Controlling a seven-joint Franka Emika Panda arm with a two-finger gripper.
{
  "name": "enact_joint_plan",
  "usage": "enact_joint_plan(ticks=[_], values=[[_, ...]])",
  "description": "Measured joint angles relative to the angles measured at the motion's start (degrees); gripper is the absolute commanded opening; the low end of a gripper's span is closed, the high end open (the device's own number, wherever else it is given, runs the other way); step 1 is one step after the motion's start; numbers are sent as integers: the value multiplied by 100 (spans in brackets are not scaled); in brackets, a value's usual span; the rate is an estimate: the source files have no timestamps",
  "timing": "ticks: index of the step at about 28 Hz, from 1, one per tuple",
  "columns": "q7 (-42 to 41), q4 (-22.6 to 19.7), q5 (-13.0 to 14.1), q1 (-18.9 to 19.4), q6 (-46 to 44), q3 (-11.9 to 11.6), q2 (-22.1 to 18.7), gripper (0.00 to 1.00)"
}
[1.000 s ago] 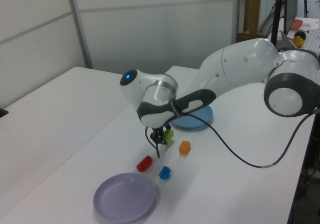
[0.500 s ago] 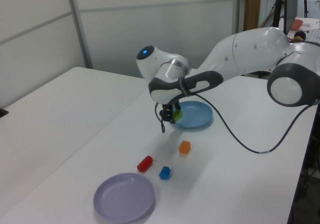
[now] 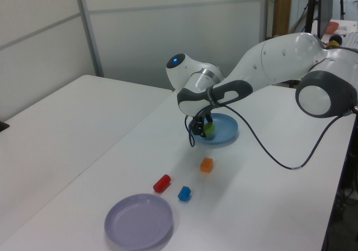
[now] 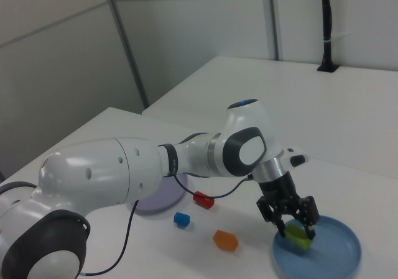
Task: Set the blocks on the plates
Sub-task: 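Carry the green block to the light blue plate and release it, then move the gripper down onto the orange block and grasp it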
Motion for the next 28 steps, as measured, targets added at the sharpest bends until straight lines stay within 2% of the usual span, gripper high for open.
enact_joint_plan(ticks=[2,6,12,17,22,25,28], values=[[0,25,11,23,1,6,-14,100],[0,76,214,66,1,24,-125,100],[-71,92,433,101,-158,101,-497,100],[-376,89,447,110,-1166,427,-822,100],[-676,55,394,128,-2281,820,-950,100],[-726,-48,295,180,-2762,970,-944,100],[-727,-208,268,275,-2963,1003,-932,100]])
